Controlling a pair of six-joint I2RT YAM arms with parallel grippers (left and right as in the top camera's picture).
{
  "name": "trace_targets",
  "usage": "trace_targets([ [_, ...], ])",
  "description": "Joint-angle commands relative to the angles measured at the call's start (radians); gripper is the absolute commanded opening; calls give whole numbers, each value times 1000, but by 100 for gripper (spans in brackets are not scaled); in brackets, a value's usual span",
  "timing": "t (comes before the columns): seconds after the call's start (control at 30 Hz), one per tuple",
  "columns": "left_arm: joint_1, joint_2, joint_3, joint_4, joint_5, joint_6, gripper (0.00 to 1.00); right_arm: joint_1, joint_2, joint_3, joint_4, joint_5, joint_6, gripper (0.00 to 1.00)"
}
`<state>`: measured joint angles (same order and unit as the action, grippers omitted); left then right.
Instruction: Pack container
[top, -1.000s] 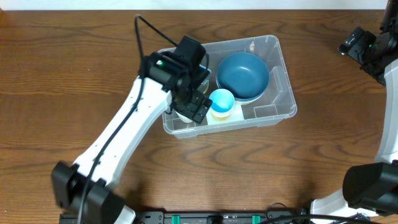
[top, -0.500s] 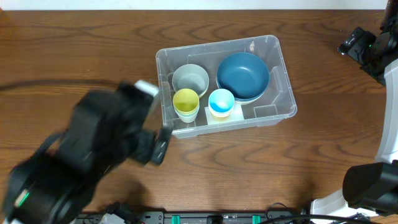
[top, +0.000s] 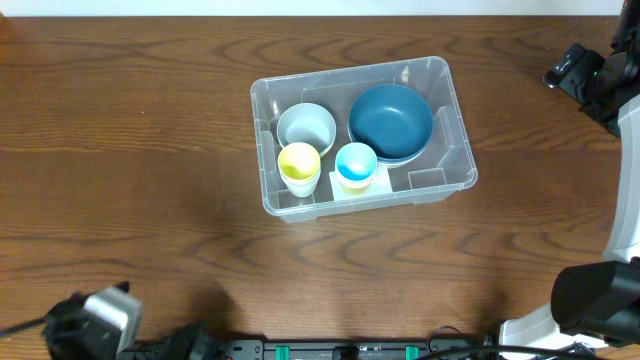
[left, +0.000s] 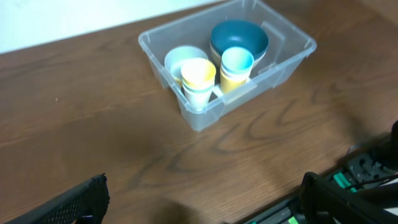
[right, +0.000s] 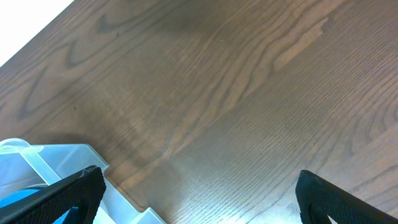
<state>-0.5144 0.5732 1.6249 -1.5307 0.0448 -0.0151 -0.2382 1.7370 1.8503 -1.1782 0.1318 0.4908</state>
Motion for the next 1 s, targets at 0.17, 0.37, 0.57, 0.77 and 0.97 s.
trace_targets([
  [0.17,85,-100,-23,51,-12,-47,98,-6,4,-2,-1,10,13,99],
  [0.37,279,-228,-175,294,-11,-47,98,-6,4,-2,0,11,13,99],
  [0.57,376,-397,-494,659,-11,-47,98,-6,4,-2,-1,10,13,99],
  [0.77,412,-507,-883,1047,-11,-47,98,-6,5,-2,0,10,13,99],
  [0.97,461,-551,-1226,1359,51,-47,98,-6,4,-2,-1,11,13,99],
])
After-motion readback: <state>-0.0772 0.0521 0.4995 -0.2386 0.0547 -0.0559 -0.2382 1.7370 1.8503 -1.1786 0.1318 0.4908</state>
